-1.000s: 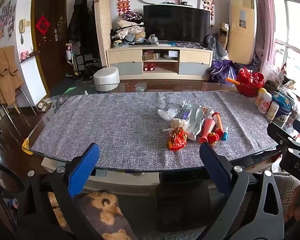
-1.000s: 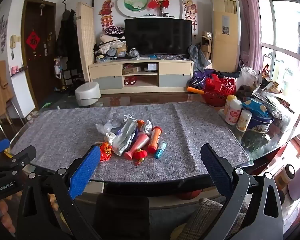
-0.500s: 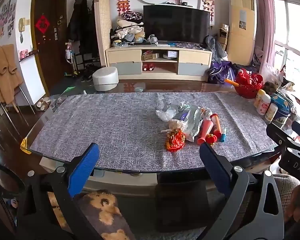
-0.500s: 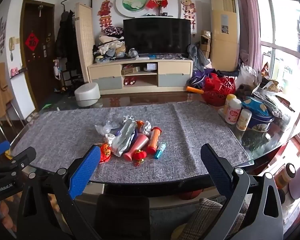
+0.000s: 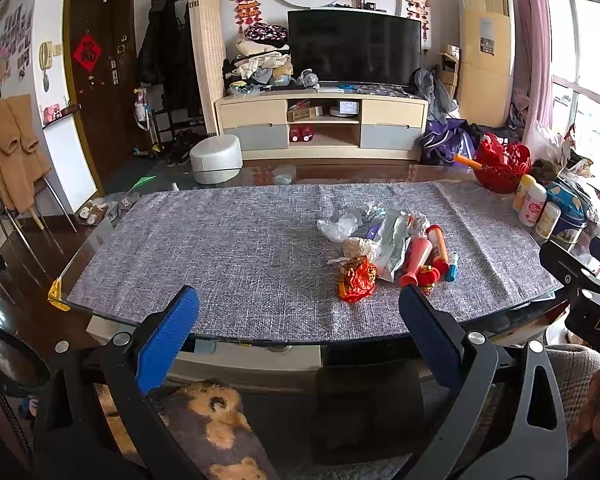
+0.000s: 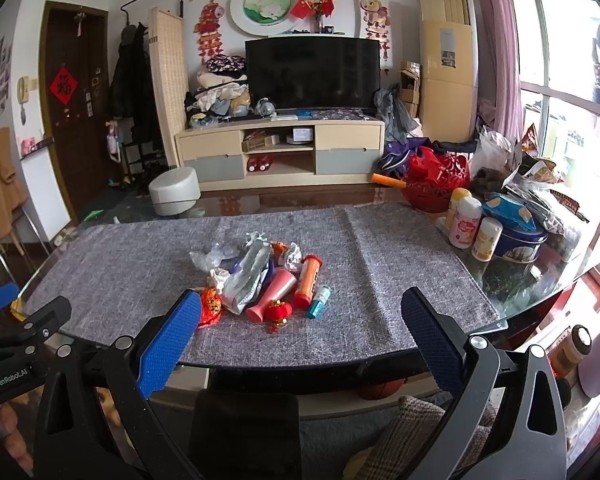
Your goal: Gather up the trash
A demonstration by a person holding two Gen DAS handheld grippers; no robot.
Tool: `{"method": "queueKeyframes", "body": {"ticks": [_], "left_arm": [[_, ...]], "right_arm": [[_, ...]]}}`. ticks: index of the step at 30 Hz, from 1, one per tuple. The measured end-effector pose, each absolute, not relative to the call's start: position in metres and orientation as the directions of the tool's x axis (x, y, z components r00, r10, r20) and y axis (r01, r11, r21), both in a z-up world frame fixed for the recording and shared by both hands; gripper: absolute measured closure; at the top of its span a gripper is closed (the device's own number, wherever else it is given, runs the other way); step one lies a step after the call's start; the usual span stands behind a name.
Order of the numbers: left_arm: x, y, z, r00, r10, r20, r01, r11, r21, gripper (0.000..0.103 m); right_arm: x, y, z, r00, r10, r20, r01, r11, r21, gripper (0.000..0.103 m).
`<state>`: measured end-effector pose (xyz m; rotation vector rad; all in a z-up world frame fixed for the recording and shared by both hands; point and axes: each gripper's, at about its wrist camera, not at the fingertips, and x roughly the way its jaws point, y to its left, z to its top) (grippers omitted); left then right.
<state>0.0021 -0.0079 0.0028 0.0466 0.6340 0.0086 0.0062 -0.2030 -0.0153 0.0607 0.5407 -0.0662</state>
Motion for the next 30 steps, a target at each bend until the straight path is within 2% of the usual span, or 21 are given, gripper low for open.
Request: {"method": "queueKeyframes", "body": {"ticks": [30], "left_arm": [[-0.0081, -0.0063, 0.0111, 0.811, 0.011, -0.585, 0.008, 1.0, 0.029, 0.008]], "right_arm": [[-0.0027, -0.2094, -0.0158, 0.858, -0.04, -0.511, 0.082, 0.995, 0.061, 0.003]]}}
